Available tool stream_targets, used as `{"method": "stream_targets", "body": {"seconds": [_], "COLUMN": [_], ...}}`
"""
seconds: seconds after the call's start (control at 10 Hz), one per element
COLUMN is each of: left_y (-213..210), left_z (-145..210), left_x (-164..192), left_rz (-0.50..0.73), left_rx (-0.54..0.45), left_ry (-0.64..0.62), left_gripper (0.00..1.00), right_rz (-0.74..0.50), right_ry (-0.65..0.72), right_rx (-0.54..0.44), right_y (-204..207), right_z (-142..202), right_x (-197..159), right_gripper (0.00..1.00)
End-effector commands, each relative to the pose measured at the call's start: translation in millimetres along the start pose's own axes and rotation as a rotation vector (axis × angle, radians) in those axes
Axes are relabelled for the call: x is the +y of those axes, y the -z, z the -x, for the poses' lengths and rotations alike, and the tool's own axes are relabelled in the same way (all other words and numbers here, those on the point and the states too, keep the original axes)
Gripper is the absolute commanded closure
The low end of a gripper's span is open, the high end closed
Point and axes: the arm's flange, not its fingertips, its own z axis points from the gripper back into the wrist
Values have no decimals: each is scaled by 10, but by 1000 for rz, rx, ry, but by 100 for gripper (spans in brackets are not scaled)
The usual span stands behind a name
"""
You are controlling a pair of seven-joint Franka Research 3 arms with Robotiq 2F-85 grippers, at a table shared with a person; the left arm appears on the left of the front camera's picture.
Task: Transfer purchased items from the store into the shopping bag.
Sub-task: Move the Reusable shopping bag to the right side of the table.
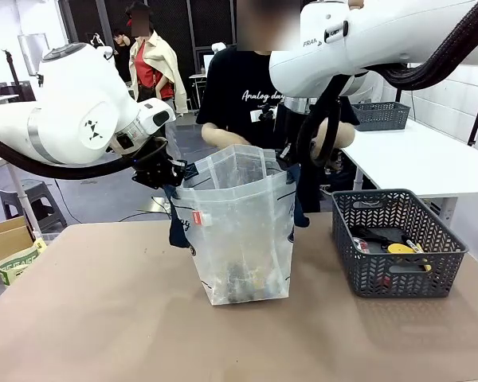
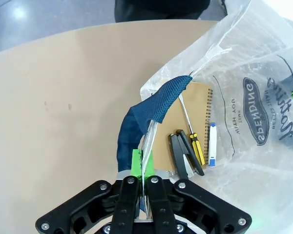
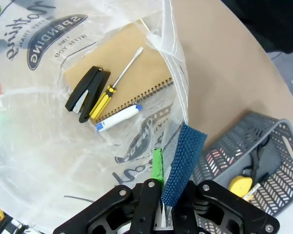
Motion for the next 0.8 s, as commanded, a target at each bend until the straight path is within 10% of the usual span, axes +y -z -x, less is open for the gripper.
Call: {"method": "stream_targets", "body": {"seconds": [0.0, 0.7], "left_y": [-5, -5], "left_z": [2, 2], "left_x": [-1, -1], "left_rz": [0, 0], "left_rx": [-2, -2], "left_ry": [-5, -5], "left_gripper": [100, 100], "right_rz": [3, 3], "right_ry": [0, 0], "right_rx": [-4, -4], "right_y": [-16, -16], "right_z": [1, 1], "right_x": [-5, -5], "right_gripper": [100, 100]}}
